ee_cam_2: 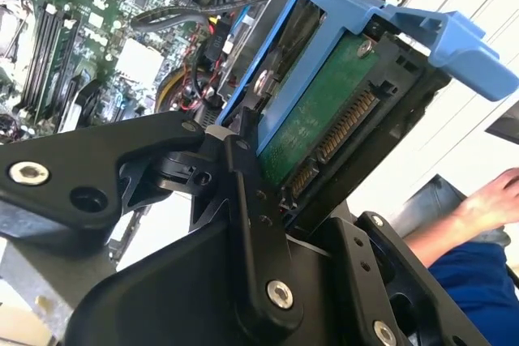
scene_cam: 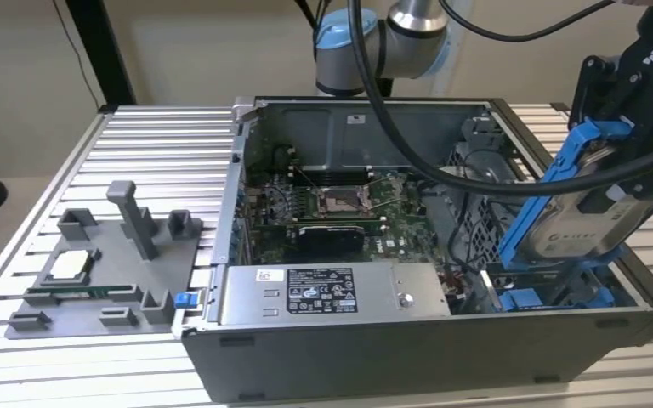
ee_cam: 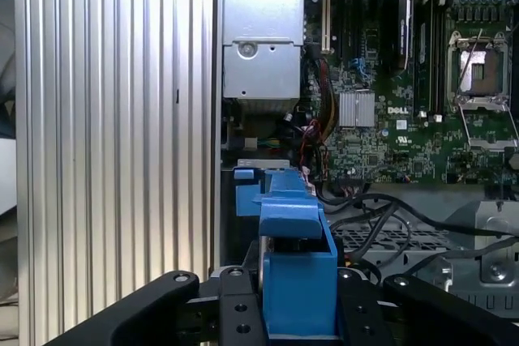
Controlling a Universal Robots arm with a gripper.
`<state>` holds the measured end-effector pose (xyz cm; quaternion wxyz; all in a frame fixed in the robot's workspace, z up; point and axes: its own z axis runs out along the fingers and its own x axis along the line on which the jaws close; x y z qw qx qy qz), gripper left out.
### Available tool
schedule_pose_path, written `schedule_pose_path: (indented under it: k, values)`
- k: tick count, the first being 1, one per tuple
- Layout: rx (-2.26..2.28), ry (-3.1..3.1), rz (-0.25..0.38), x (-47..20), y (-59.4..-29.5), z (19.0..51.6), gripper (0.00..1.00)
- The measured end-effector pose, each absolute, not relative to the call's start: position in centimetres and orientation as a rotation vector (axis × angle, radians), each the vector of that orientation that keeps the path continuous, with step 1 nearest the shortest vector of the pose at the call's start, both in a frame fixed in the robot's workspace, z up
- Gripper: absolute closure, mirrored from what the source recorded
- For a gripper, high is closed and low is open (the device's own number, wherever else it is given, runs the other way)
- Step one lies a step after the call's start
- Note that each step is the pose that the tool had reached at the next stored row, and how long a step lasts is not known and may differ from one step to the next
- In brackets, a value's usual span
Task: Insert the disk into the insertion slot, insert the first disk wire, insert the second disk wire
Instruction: 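Insert the disk into the insertion slot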
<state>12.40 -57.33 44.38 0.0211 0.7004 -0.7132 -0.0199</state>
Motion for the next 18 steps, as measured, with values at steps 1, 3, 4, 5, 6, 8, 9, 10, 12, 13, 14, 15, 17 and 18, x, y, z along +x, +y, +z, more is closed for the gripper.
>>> schedule_pose_path:
  k: [1, 3, 4, 5, 6, 8, 9, 10, 12, 13, 14, 15, 17, 18]
  values:
    - [2.171, -2.211, -0.062, 12.4, -57.3, 44.4, 1.00]
    - [2.171, -2.211, -0.062, 12.4, -57.3, 44.4, 1.00]
    - [2.171, -2.211, -0.062, 12.4, -57.3, 44.3, 1.00]
    - [2.171, -2.211, -0.062, 12.4, -57.3, 44.3, 1.00]
    - [2.171, -2.211, -0.062, 12.4, -57.3, 44.3, 1.00]
    - [2.171, -2.210, -0.063, 12.4, -57.3, 44.1, 1.00]
    - [2.171, -2.210, -0.063, 12.5, -57.3, 44.0, 1.00]
    - [2.171, -2.210, -0.063, 12.5, -57.3, 43.9, 1.00]
    - [2.171, -2.211, -0.064, 12.5, -57.3, 43.6, 1.00]
    - [2.170, -2.210, -0.064, 12.5, -57.3, 43.5, 1.00]
    - [2.170, -2.210, -0.065, 12.5, -57.3, 43.3, 1.00]
    - [2.170, -2.210, -0.066, 12.5, -57.4, 43.2, 1.00]
    - [2.170, -2.209, -0.068, 12.6, -57.5, 42.9, 1.00]
    - [2.170, -2.209, -0.069, 12.6, -57.5, 42.8, 1.00]
